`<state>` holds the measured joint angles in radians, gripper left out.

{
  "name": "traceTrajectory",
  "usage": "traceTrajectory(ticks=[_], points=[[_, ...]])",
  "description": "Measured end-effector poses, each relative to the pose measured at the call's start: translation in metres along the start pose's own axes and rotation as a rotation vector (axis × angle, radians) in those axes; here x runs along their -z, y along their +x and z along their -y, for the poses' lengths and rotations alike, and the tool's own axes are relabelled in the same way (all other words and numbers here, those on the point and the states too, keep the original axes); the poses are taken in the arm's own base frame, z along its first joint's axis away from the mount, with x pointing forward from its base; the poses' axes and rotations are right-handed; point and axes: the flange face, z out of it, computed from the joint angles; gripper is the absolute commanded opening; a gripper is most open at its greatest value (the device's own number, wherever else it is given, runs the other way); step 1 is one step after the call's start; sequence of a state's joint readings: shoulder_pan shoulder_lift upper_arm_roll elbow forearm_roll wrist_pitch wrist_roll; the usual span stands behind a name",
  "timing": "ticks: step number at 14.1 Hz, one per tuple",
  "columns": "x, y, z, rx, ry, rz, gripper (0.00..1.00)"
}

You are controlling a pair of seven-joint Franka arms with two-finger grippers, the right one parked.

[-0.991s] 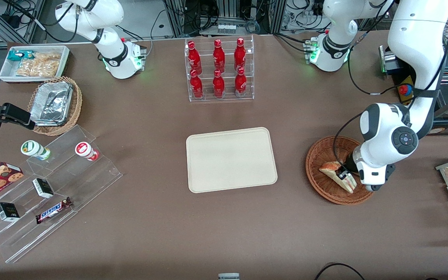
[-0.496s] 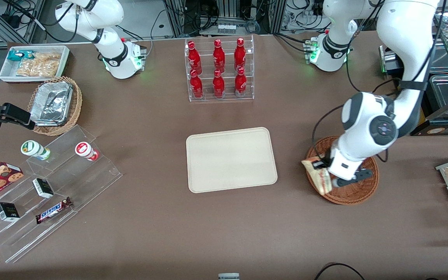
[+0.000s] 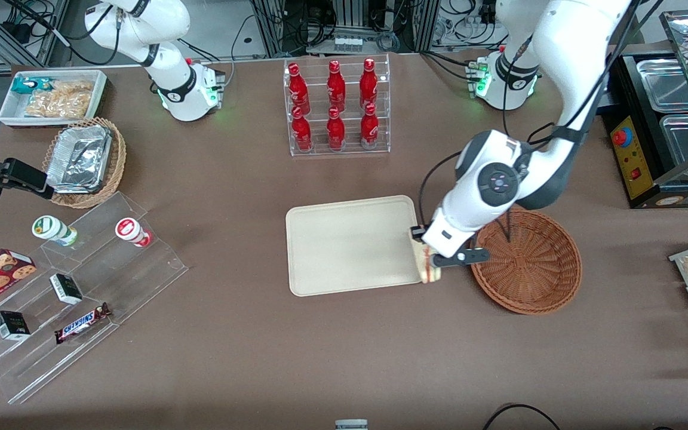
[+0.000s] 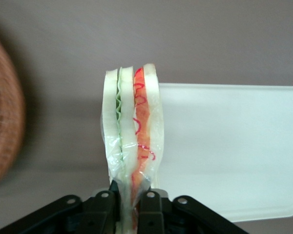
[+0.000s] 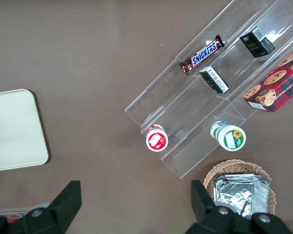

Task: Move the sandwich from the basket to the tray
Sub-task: 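Lift the sandwich out of the basket and carry it over the tray, then lower the sandwich onto the cream tray and open the left gripper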

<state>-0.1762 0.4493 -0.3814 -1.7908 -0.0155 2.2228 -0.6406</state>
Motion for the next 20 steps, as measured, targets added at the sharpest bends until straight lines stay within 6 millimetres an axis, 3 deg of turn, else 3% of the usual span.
traceTrajectory(ticks=[5,9,10,11,12,13,14,17,20], points=[[-0.059,-0.018,-0.076,0.01,0.051,-0.011,0.22],[-0.076,-0.035,-0.115,-0.006,0.035,-0.004,0.27],[-0.077,-0.039,-0.123,-0.009,0.031,-0.006,0.4],[-0.078,-0.042,-0.13,-0.011,0.027,-0.007,0.63],[-0.081,-0.043,-0.135,-0.011,0.024,-0.008,0.66],[-0.084,-0.042,-0.138,-0.009,0.023,-0.008,0.76],[-0.087,-0.041,-0.139,-0.009,0.023,-0.008,1.0],[-0.092,-0.035,-0.137,-0.007,0.029,-0.014,1.0],[-0.069,-0.015,-0.133,0.011,0.014,-0.063,1.0]])
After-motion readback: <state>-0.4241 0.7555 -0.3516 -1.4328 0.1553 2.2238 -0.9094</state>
